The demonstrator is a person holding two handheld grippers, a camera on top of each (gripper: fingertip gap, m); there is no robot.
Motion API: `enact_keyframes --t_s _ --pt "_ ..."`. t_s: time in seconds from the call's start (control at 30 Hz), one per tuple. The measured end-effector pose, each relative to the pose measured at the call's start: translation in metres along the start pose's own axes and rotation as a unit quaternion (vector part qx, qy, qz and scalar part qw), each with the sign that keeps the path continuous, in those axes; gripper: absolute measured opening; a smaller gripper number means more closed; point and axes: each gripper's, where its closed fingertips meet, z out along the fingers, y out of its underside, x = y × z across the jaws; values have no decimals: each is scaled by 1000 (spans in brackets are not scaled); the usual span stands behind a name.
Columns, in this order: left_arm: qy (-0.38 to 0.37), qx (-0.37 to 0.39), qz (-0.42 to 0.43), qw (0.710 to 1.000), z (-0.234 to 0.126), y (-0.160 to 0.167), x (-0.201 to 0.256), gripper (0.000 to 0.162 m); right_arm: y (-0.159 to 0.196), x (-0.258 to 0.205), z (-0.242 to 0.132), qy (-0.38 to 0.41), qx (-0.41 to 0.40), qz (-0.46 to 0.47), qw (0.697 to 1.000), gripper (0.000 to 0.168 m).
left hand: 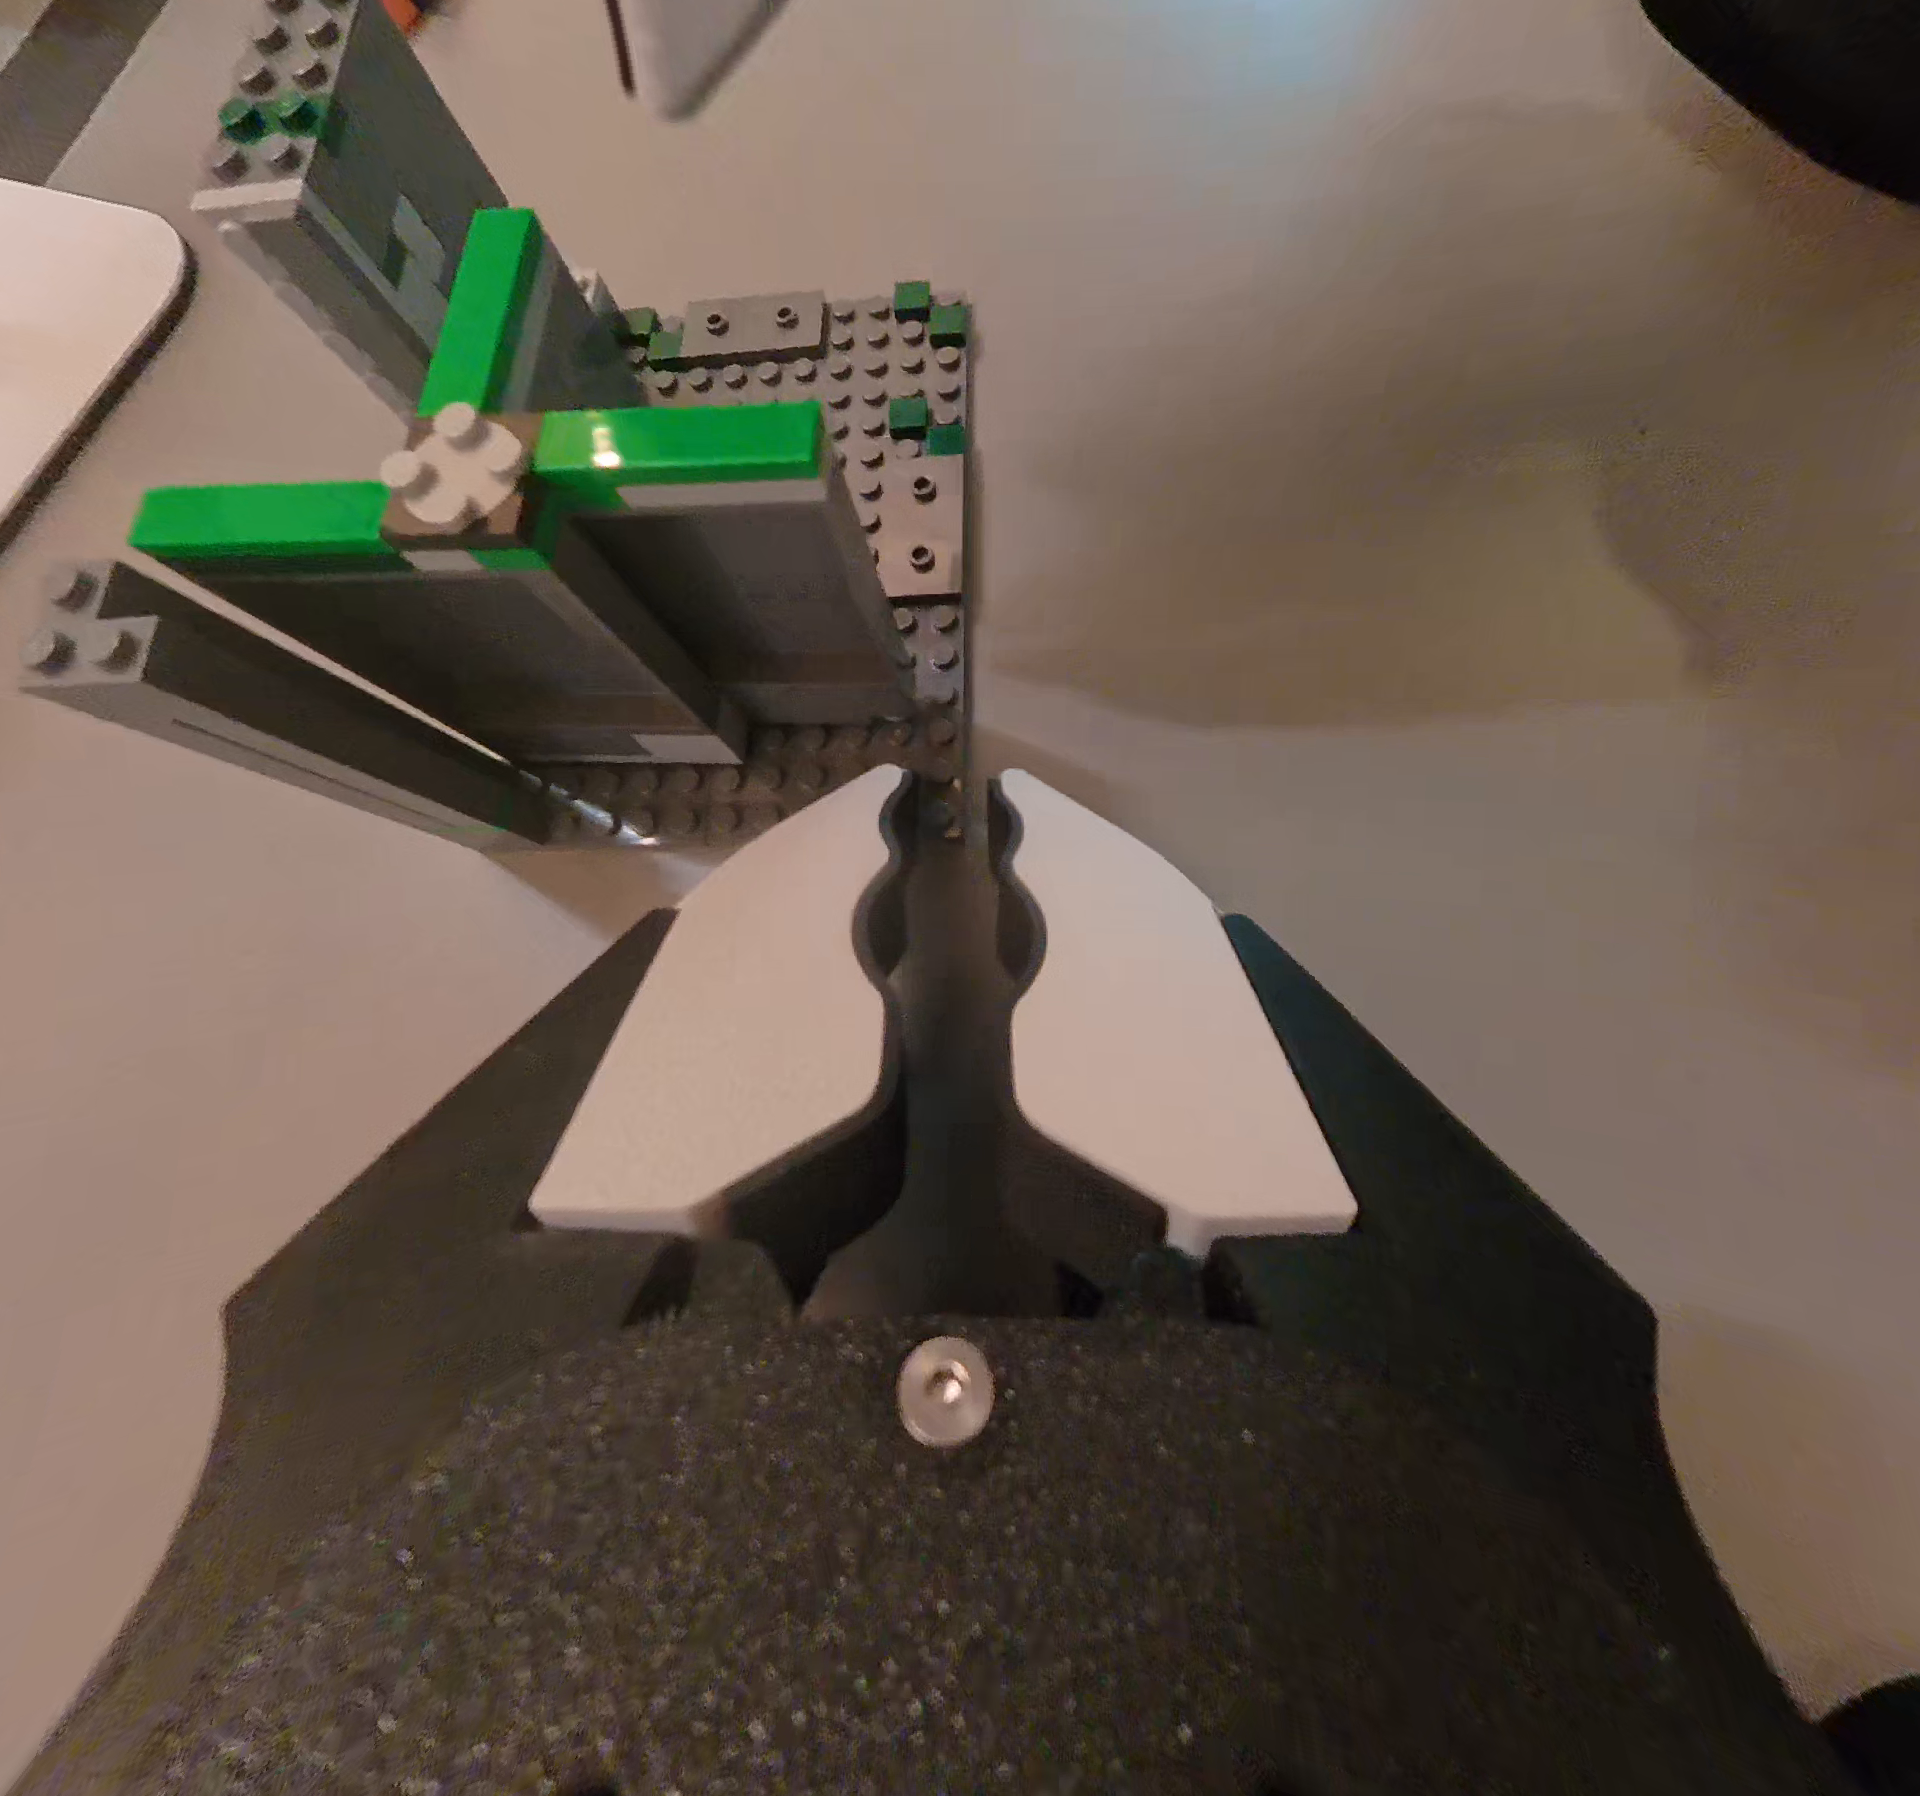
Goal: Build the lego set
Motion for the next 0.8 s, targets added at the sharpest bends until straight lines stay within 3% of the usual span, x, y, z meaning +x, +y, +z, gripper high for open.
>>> enact_keyframes --t_s 0.2,0.33,0.47,0.6,0.8 --pt "-9 14 -13 1000 -2 -3 -8 17 5 0 27 -90 -74 -175 978 39" --pt "-6 1 -10 1000 1 0 -9 14 3 0 37 -132 -105 -220 961 25" --pt "1 -2 -11 1000 1 0 -7 10 7 -7 42 -170 -132 -240 947 13" --pt "6 -9 -18 1000 2 0 -7 10 6 -9 41 -192 -140 -238 942 11" --pt "3 -41 2 999 2 2 -5 21 4 -11 42 -222 -129 -195 947 10"
